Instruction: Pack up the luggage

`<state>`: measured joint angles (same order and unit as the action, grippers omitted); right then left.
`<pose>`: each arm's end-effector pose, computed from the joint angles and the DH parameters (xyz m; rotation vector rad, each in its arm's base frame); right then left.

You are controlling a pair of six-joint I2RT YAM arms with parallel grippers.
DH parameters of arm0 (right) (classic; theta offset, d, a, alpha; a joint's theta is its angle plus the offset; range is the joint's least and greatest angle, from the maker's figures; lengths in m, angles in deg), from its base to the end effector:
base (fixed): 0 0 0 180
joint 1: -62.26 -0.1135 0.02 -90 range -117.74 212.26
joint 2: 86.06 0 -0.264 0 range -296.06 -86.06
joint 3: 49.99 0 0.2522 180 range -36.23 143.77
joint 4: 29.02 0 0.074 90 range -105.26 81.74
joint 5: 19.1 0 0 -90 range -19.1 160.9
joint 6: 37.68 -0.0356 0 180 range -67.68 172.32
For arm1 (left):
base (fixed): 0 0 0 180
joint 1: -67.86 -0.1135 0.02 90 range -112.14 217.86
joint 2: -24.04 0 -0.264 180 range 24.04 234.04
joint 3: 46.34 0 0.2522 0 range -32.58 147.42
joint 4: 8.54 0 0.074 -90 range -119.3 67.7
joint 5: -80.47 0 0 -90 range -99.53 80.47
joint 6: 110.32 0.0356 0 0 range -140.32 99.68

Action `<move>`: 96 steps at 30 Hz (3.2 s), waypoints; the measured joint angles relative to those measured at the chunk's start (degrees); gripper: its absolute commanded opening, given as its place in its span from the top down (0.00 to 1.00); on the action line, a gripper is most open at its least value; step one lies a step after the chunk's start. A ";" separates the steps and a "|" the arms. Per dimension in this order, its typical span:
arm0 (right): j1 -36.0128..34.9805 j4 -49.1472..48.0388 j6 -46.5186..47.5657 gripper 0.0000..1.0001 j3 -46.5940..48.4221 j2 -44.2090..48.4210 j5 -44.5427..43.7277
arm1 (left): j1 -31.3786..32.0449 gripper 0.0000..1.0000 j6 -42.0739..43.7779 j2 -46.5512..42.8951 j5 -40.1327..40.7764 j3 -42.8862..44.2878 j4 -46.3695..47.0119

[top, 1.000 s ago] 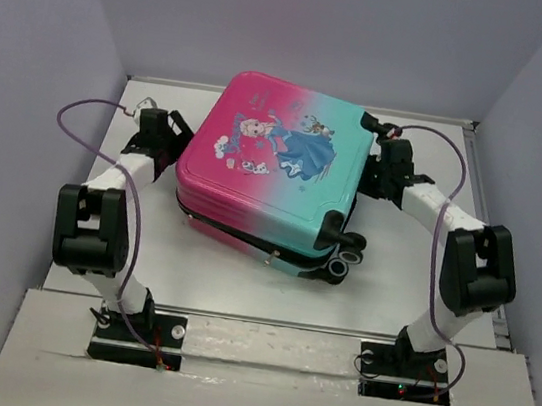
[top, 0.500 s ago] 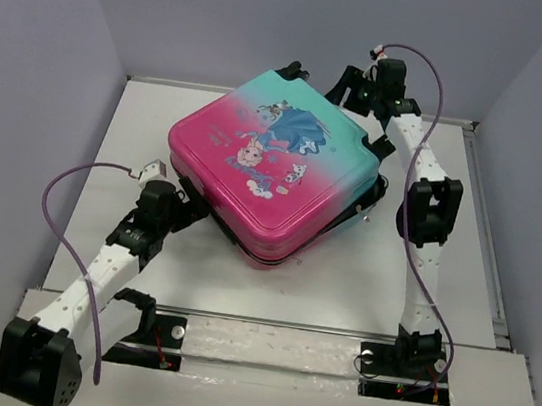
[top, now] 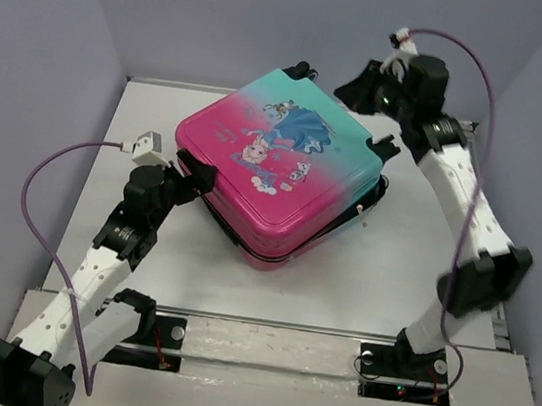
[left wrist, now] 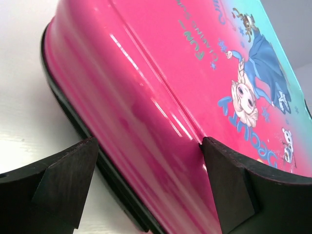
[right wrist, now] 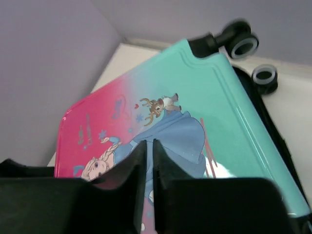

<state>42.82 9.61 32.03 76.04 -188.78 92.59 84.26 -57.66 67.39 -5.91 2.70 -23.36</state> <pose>0.3851 0.1499 0.4425 -0.2609 1.8827 0.8264 0.1801 -0.0507 0.3023 -0.3688 1.7334 -0.6323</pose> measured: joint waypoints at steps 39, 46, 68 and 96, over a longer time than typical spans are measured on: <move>-6.78 -19.17 -13.73 0.93 -76.98 35.87 -29.00 | -17.86 0.01 12.59 69.24 -14.51 60.24 -14.23; -4.57 -22.69 -9.33 0.93 -72.26 24.83 -24.17 | -17.25 0.01 6.91 61.66 -8.13 40.63 -2.89; 1.99 -15.80 -1.57 0.43 -50.56 16.70 -18.10 | -12.44 0.01 9.70 29.62 -1.29 46.03 -7.30; 0.24 -42.38 -3.63 0.47 -91.69 39.65 6.73 | 43.69 0.35 -1.09 18.08 6.95 0.72 -1.66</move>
<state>43.06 -32.78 28.40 -15.65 -149.13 99.32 127.95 -58.75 85.47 1.04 3.43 -25.03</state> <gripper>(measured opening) 0.507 0.647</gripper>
